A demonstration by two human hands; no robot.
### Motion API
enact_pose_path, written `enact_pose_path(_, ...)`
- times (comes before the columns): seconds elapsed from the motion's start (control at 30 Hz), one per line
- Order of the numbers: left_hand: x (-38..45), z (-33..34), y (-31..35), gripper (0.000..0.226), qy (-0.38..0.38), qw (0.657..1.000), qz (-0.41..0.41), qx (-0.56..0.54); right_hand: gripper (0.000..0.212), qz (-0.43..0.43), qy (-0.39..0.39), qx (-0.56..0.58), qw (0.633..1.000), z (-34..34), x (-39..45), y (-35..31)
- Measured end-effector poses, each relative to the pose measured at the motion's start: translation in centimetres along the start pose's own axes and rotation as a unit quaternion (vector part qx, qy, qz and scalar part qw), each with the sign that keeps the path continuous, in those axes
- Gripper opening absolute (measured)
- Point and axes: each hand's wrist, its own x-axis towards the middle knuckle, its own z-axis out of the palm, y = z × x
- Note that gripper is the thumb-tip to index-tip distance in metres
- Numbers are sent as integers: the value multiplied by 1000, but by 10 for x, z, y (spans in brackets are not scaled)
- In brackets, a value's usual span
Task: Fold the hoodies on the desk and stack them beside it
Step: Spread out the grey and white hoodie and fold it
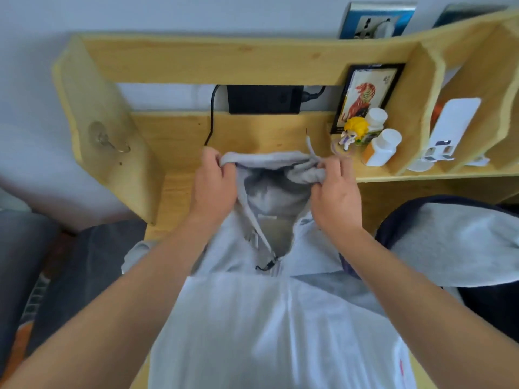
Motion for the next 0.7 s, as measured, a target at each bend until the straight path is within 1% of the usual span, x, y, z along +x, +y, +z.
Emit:
enact_pose_path(0.07, 10, -8, 18, 19, 13, 997, 0, -76, 29, -37, 43, 14, 998, -6, 17, -5)
enact_pose_path(0.1, 13, -8, 21, 20, 2, 993, -10, -115, 30, -63, 52, -1, 997, -6, 21, -5)
enact_pose_path(0.13, 14, -6, 15, 19, -29, 989, -27, -140, 31, -91, 48, -33, 994, -5, 20, -1)
enact_pose_path(0.17, 14, -4, 2, 20, -75, 985, -50, -150, 32, -113, 23, -75, 990, 0, 16, 5)
enact_pose_path(0.2, 11, -1, -18, 25, -121, 982, -71, -123, 35, -125, -21, -127, 984, 6, 6, 13)
enact_pose_path(0.23, 2, -1, -42, 32, -163, 982, -78, -57, 42, -125, -76, -178, 973, 14, -8, 23)
enact_pose_path(0.27, -10, -4, -67, 39, -187, 979, -71, 34, 50, -117, -130, -216, 961, 21, -26, 33)
enact_pose_path(0.33, -46, -18, -118, 47, -196, 961, -65, 186, 62, -88, -228, -240, 939, 30, -68, 47)
enact_pose_path(0.43, -119, -52, -184, 50, -180, 925, -122, 312, 65, -45, -352, -217, 909, 40, -131, 59)
enact_pose_path(0.5, -162, -70, -212, 57, -128, 911, -159, 357, 65, -6, -414, -209, 886, 43, -160, 62)
enact_pose_path(0.53, -177, -77, -218, 61, -96, 911, -187, 354, 65, 19, -431, -205, 879, 44, -171, 64)
enact_pose_path(0.57, -186, -85, -222, 65, -63, 910, -231, 338, 67, 43, -447, -204, 870, 44, -180, 67)
enact_pose_path(0.6, -191, -92, -234, 68, -32, 909, -294, 293, 71, 59, -460, -210, 861, 44, -189, 72)
enact_pose_path(0.63, -191, -99, -243, 72, -17, 900, -366, 237, 75, 58, -469, -228, 851, 45, -196, 78)
enact_pose_path(0.67, -189, -105, -254, 79, -16, 891, -417, 176, 79, 47, -472, -248, 845, 45, -201, 83)
enact_pose_path(0.7, -186, -110, -260, 86, -19, 887, -444, 125, 80, 39, -472, -262, 841, 46, -203, 87)
